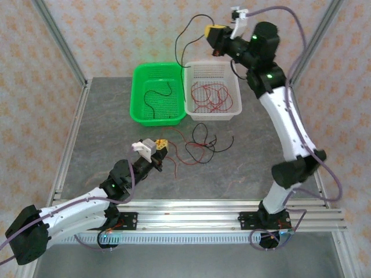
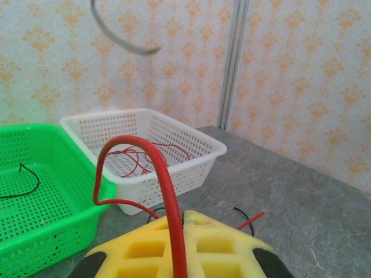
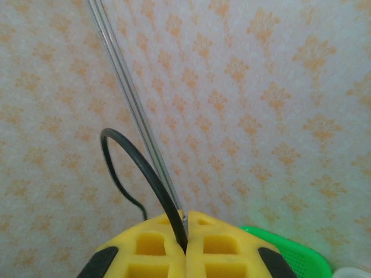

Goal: Untangle the cables

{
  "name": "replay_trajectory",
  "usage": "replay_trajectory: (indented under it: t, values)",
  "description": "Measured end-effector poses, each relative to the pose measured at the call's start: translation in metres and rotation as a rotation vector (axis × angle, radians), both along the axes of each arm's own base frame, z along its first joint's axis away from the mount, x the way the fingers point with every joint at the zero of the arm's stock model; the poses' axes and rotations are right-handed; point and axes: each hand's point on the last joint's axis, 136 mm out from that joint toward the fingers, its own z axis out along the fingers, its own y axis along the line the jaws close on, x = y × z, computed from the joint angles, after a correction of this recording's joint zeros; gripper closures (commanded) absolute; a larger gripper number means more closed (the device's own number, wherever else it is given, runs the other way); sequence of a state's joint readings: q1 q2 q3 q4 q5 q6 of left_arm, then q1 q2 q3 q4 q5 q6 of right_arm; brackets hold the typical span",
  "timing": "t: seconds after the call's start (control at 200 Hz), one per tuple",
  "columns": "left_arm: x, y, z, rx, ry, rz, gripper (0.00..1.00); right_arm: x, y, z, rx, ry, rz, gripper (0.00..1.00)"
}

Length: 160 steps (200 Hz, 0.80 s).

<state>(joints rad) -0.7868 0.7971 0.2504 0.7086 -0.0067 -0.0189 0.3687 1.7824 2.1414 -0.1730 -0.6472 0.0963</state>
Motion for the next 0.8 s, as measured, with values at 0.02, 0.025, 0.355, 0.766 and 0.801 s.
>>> replay_trajectory:
  t: [0.02, 0.025, 0.355, 0.766, 0.801]
  values:
    - [0.0, 0.0, 0.0, 0.002, 0.003, 0.002, 1.0, 0.006, 0.006, -0.004, -0.005, 0.004, 0.005, 1.0]
    - [0.0, 0.0, 0.0, 0.002, 0.005, 0.002, 1.0, 0.008, 0.009, -0.006, -0.007, 0.006, 0.009, 1.0]
    - [-0.001, -0.001, 0.039, -0.017, 0.013, 0.038, 1.0, 0.078, 0.113, -0.112, -0.114, 0.097, 0.076, 1.0]
    - [-0.003, 0.0, 0.051, -0.01, 0.054, 0.062, 1.0, 0.134, 0.155, -0.324, -0.316, 0.338, 0.026, 1.0]
    - [-0.002, 0.001, 0.052, -0.011, 0.057, 0.066, 1.0, 0.133, 0.158, -0.335, -0.334, 0.348, 0.02, 1.0]
